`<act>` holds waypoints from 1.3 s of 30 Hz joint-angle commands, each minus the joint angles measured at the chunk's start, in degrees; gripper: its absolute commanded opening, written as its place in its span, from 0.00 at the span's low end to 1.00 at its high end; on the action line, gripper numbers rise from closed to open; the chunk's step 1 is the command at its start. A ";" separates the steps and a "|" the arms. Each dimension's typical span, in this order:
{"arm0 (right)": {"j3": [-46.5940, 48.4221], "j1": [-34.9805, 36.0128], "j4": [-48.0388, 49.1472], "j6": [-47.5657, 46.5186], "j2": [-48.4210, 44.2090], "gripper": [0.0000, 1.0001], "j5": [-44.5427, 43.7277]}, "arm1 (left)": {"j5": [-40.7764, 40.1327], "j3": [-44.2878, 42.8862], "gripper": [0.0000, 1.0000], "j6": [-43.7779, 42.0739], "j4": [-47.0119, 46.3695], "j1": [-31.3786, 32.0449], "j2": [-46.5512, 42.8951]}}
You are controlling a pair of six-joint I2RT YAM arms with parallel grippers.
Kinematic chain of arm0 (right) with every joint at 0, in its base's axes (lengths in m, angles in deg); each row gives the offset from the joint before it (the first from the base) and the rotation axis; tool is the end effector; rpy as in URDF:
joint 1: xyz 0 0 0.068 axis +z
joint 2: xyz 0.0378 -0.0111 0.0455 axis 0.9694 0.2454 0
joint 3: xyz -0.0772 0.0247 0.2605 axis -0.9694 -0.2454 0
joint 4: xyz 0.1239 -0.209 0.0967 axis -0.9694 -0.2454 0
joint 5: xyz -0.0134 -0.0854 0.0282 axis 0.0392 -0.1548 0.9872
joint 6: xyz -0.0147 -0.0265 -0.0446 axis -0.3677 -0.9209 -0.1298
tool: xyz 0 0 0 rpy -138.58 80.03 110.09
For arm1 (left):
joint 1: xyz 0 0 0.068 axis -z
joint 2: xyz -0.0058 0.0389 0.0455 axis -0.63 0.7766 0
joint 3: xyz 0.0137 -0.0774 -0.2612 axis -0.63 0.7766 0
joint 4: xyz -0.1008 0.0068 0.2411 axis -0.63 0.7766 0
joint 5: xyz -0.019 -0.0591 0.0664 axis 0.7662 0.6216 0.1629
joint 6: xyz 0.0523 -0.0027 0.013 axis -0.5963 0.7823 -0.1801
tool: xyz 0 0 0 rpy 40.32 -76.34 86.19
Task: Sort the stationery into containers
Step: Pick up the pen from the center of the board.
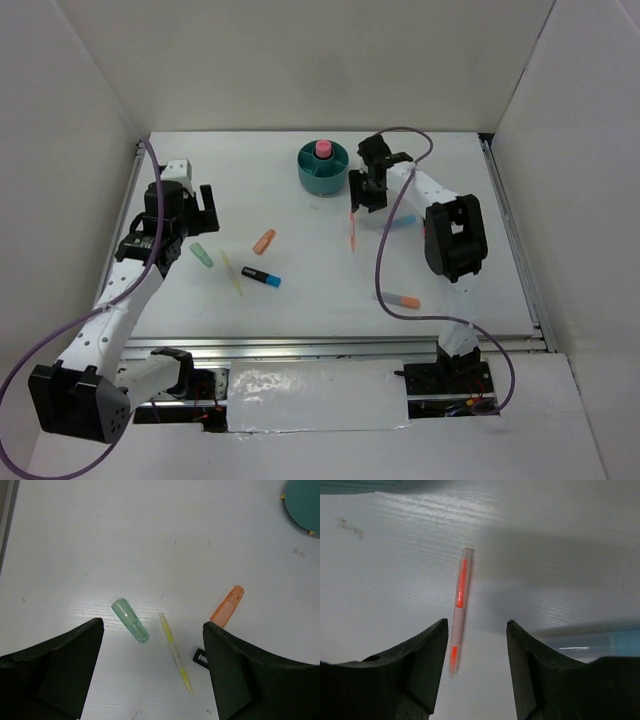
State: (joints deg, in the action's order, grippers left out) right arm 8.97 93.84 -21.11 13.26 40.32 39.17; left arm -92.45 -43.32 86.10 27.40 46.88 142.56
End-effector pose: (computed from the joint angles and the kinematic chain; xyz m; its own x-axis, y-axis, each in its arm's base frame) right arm 0.4341 0.1437 0.2049 -0.8886 -0.0711 -0.4531 -0.1557 0.9760 0.1521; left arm 0.2368 -0.0245 0.3286 -0.4229 -0.1892 -0.8862 -0.1768 0.9764 -0.1241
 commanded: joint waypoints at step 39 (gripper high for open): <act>20.06 3.93 -12.41 2.49 16.67 0.26 -4.96 | 4.71 0.69 0.94 4.24 -2.07 -4.85 3.83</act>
State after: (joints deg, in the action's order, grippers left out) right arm 26.33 96.75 -30.51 16.47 55.51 36.63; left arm -88.37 -42.40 89.77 26.68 42.45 146.40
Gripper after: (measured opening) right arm 0.268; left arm 0.939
